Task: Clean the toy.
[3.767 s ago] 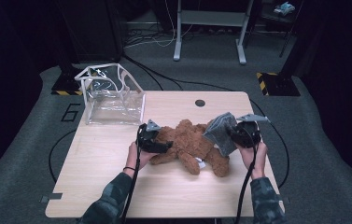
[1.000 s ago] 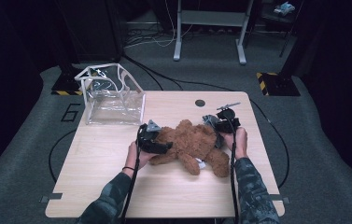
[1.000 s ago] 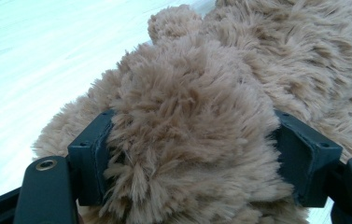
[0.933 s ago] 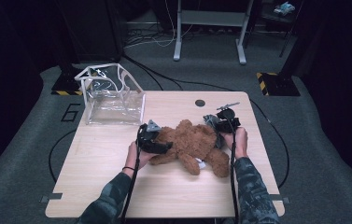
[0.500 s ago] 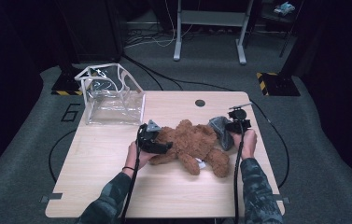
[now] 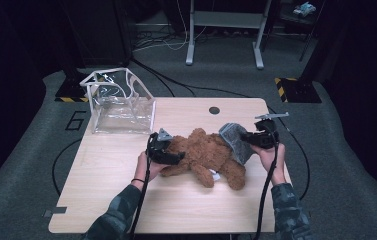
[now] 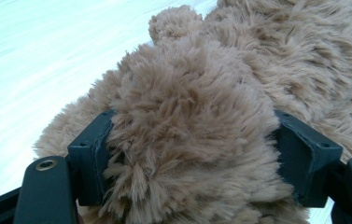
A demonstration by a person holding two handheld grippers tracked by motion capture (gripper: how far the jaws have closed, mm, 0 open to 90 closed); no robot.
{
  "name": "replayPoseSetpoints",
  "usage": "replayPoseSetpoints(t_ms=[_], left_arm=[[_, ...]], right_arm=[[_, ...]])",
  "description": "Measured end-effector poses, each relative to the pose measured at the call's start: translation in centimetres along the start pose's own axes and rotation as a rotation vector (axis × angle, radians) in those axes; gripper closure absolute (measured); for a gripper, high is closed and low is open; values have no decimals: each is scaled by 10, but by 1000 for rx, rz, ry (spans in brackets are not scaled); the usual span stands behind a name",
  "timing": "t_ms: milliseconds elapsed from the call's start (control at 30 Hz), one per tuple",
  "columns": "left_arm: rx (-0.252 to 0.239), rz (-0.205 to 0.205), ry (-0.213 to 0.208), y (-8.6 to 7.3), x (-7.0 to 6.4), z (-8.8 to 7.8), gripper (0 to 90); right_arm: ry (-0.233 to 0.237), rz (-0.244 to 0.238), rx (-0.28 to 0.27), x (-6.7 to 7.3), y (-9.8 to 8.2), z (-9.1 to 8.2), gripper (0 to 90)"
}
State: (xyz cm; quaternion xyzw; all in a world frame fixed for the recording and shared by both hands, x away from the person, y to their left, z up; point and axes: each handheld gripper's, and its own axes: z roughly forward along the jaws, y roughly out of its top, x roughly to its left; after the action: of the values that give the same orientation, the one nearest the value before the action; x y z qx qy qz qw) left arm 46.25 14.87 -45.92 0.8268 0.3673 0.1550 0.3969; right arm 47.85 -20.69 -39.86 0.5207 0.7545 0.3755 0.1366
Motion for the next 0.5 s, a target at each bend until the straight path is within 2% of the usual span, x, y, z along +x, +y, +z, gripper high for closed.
replayPoseSetpoints(t_ms=[33,100,133,167,233,400,500], left_arm=[[3,1,1,0,0,0,242],[4,0,1,0,0,0,241],[4,0,2,0,0,0,241],[1,-5,2,0,0,0,240],[5,1,1,1,0,0,239],[8,0,2,1,0,0,235],[7,0,0,1,0,0,235]], right_arm=[[5,-29,13,4,-2,6,789],[9,-52,43,10,-5,16,790],[8,-44,61,13,-6,19,790],[15,-64,75,14,-7,26,790],[4,-81,107,16,-9,36,791],[-2,-76,129,17,-11,48,794],[-20,-84,163,15,-12,54,795]])
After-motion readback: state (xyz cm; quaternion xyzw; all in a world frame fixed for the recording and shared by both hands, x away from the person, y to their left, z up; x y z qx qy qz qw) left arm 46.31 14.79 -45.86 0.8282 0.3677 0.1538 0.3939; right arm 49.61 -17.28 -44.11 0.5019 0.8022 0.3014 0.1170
